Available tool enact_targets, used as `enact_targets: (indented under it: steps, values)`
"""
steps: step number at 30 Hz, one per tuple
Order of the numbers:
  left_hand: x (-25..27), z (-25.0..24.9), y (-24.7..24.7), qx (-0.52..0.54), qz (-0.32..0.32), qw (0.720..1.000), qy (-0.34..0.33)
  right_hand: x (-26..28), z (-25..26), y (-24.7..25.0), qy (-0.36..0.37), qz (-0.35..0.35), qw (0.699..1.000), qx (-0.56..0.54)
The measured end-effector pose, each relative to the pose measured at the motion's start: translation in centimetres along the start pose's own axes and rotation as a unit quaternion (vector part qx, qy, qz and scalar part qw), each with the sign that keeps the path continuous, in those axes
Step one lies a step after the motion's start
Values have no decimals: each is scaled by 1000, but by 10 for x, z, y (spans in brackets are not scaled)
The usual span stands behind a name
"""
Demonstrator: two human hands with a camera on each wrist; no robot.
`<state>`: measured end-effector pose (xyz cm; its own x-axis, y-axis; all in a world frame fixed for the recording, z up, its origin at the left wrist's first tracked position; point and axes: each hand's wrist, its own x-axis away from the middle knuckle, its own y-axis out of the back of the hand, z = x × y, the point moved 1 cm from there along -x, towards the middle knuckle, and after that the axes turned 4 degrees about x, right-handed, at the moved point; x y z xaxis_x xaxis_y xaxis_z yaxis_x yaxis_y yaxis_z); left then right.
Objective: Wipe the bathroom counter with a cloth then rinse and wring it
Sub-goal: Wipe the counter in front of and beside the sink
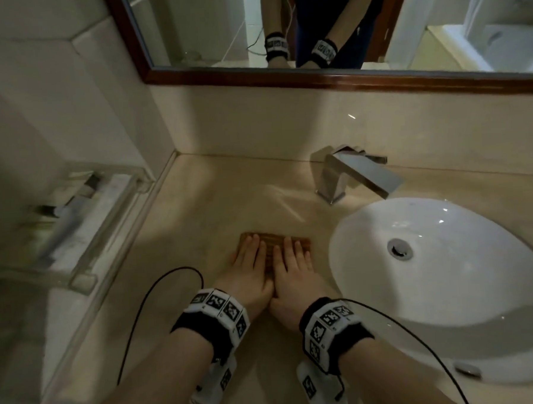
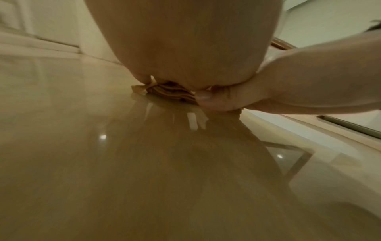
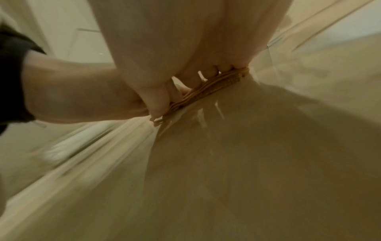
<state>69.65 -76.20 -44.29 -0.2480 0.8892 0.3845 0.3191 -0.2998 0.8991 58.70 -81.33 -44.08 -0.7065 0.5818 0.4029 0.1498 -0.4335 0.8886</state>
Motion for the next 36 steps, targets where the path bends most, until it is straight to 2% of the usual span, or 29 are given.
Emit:
enact_targets:
  steps: [5, 9, 20, 24, 28, 32, 34, 35, 36]
  values:
    - [61, 3, -17, -20, 3, 1000, 13, 45, 32, -26, 15, 18, 1000, 4]
    - [73, 20, -23, -21, 4, 1000, 20, 45, 49, -36, 16, 27, 999, 9]
    - [-12, 107, 25, -36, 0, 998, 42, -75, 86, 7, 19, -1, 999, 32]
    - [-30, 122, 36, -24, -6, 999, 30, -96, 92, 13, 7, -12, 1000, 19]
    - [-10, 116, 28, -6, 8, 1000, 27, -75, 94, 12, 18, -3, 1000, 5]
    - [45, 98, 10, -46, 8, 999, 8, -19, 101, -10, 22, 19, 1000, -5]
    - [74, 86, -8, -21, 7, 1000, 8, 14, 104, -30, 21, -23, 999, 16]
    - [88, 79, -15, -17, 7, 1000, 6, 28, 104, -41, 5, -9, 1000, 21]
    - [98, 75, -26, -5, 20, 1000, 6, 37, 102, -52, 5, -24, 1000, 18]
